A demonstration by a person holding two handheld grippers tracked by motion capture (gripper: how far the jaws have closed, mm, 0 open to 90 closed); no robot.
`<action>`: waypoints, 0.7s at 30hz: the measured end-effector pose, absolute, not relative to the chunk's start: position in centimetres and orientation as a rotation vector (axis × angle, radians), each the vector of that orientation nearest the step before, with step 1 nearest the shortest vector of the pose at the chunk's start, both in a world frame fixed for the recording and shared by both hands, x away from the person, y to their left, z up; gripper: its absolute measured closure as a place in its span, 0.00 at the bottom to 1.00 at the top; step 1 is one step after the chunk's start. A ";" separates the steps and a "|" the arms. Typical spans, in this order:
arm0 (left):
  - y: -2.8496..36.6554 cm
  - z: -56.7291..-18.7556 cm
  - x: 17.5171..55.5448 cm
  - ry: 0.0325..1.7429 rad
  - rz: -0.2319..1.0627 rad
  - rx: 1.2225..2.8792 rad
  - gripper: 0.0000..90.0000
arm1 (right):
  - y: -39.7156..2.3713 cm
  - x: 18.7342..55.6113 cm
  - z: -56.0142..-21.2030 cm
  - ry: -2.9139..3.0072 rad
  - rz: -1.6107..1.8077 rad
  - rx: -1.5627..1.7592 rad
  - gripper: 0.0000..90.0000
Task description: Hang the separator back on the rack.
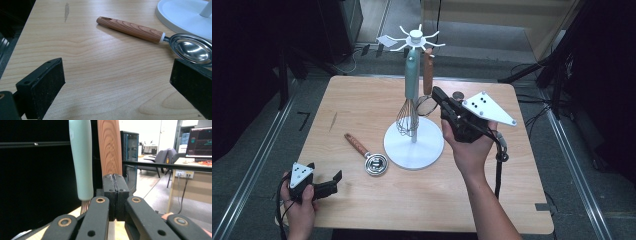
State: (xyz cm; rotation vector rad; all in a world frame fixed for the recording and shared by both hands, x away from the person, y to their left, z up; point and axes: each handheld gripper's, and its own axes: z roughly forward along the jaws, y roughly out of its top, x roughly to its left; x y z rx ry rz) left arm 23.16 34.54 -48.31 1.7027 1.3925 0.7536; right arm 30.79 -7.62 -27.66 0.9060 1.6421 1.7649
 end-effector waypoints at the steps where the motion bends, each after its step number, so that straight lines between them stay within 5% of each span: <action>1: 34.5 -48.3 23.2 1.393 0.754 1.702 0.00 | -7.7 30.9 -27.6 1.633 1.767 0.890 1.00; 21: 34.6 -48.3 23.2 1.390 0.751 1.701 0.00 | -7.7 32.8 -23.9 1.532 1.832 0.832 1.00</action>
